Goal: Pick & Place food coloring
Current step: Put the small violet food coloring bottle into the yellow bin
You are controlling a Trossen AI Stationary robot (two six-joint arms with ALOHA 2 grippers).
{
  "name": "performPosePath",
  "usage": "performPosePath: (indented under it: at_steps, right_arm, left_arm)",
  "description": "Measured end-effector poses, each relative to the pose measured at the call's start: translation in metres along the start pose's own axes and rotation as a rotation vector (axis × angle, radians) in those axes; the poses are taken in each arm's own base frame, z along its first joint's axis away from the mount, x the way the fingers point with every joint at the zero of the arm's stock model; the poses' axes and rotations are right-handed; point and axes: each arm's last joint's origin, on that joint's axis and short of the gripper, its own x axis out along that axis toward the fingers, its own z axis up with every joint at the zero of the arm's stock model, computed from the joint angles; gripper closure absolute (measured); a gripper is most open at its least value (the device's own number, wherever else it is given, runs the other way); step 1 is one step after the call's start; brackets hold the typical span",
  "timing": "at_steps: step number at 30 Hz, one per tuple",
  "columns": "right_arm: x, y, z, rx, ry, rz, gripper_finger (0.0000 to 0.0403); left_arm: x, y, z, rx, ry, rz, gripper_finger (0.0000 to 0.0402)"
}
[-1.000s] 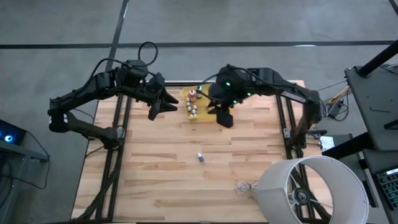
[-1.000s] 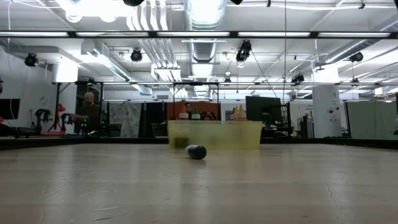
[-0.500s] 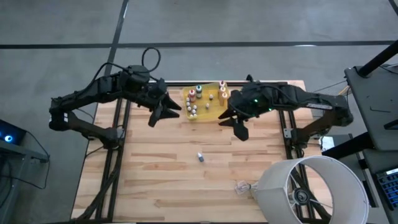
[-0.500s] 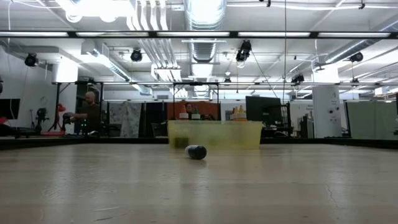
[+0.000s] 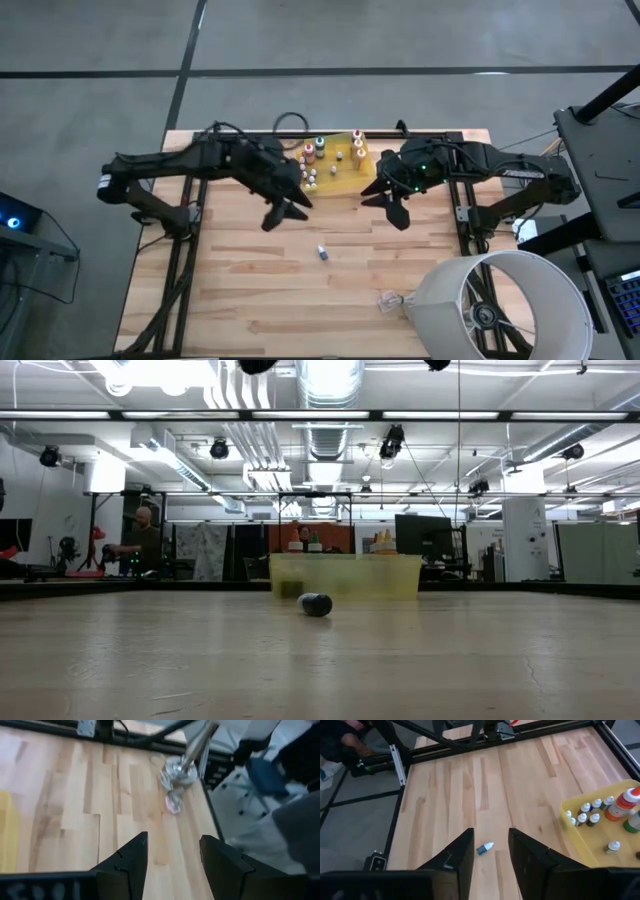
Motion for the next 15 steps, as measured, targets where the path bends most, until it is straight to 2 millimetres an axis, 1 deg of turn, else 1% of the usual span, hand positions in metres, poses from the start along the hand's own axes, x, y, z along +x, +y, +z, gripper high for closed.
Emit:
performPosePath:
  at_steps: [3,7,11,15]
  right_arm:
    - [0.000,0.001,0.000,-0.003,0.001,0.003,0.0294]
    - [0.000,0.001,-0.001,-0.004,0.011,0.003,0.0298]
    - [0.000,0.000,-0.003,0.002,0.029,-0.002,0.0301]
    - [0.002,0.002,-0.004,-0.004,0.038,0.005,0.0303]
  left_arm:
    - [0.017,0.005,-0.002,0.015,0.044,-0.008,0.0250]
    - [0.031,0.009,-0.004,0.001,0.081,-0.045,0.0250]
    - [0.041,0.013,-0.006,-0.009,0.106,-0.047,0.0250]
    - [0.043,0.014,-0.006,-0.014,0.115,-0.047,0.0250]
